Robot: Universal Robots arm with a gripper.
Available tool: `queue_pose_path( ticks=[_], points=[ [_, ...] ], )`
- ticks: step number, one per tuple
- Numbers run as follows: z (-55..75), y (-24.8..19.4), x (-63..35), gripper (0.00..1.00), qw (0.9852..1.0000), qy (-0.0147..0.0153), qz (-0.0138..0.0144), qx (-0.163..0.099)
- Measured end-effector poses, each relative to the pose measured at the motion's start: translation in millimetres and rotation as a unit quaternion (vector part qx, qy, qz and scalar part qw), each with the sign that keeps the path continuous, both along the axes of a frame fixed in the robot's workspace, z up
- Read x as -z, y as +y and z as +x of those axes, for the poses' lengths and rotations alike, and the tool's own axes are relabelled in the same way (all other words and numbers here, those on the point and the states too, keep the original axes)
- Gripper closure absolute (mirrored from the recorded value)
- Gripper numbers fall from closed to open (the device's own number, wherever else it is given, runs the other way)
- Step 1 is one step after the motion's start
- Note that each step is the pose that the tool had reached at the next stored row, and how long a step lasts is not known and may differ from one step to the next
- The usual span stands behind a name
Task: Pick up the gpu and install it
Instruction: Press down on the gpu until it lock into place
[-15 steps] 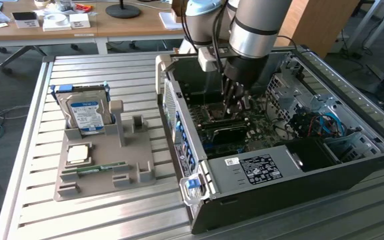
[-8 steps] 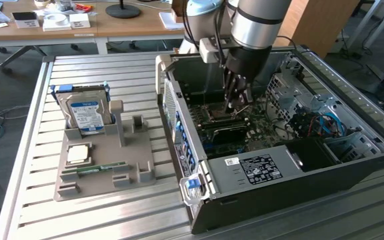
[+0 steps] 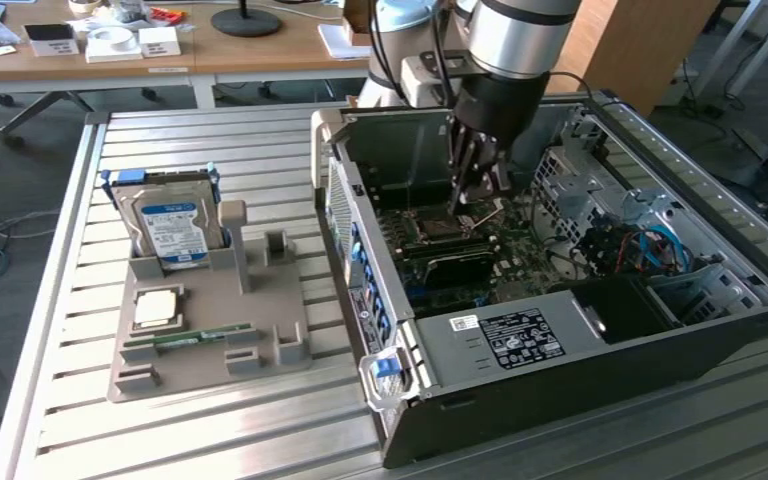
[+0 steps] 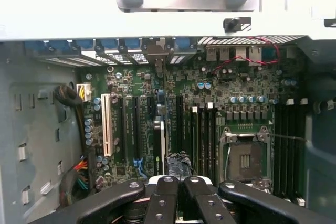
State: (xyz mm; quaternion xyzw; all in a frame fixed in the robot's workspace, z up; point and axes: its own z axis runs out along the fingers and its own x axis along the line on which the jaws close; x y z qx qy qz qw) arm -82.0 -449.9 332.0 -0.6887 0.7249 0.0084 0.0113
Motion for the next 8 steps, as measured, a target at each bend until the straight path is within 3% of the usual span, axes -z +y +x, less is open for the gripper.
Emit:
queue_pose_path(
  ticks=[8],
  points=[
    [0.1, 0.1, -1.6, 0.89, 1.0000, 0.0000, 0.0000, 0.000]
  ],
)
